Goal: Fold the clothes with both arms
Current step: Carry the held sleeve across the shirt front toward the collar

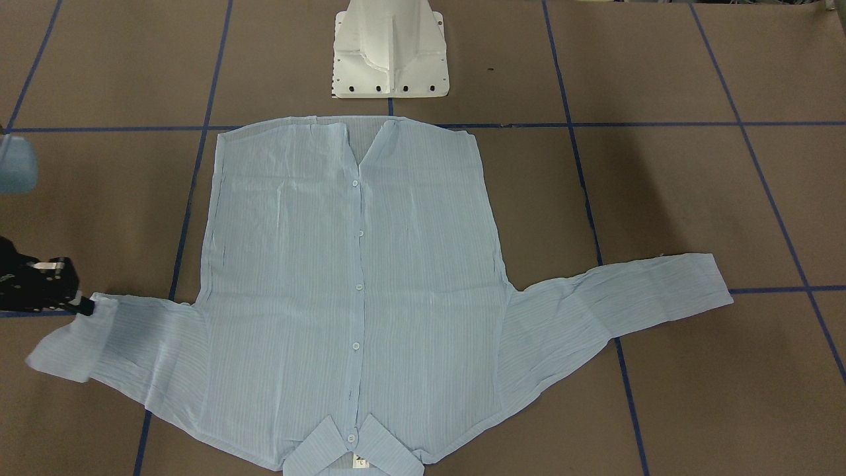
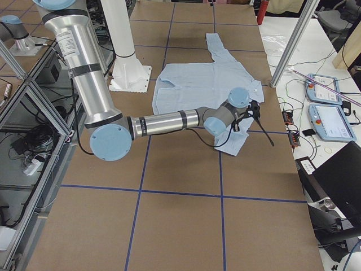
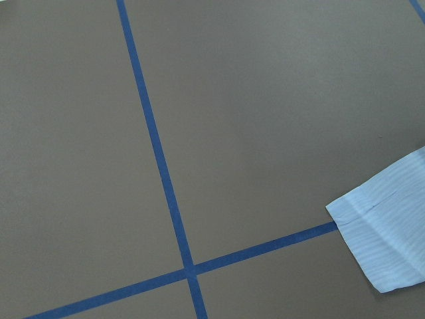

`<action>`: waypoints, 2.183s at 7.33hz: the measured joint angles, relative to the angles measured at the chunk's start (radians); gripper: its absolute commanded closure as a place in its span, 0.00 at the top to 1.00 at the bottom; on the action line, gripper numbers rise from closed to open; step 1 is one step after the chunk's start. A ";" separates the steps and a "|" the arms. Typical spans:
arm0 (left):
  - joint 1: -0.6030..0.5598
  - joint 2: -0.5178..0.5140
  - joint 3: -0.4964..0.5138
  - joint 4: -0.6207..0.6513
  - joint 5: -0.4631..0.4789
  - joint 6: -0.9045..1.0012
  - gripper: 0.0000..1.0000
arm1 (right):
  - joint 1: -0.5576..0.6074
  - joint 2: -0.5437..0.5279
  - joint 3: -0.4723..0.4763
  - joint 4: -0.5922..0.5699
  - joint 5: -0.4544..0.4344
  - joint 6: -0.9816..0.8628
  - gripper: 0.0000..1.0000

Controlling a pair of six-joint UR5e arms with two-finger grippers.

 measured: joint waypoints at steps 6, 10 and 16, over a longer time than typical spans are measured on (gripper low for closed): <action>0.001 -0.014 0.039 0.003 0.001 0.001 1.00 | -0.300 0.459 -0.186 0.000 -0.373 0.298 0.00; 0.001 -0.025 0.055 0.002 0.001 -0.001 1.00 | -0.460 0.543 -0.393 -0.001 -0.522 0.298 0.52; 0.001 -0.046 0.082 0.000 0.001 -0.003 1.00 | -0.548 0.680 -0.519 -0.001 -0.684 0.298 1.00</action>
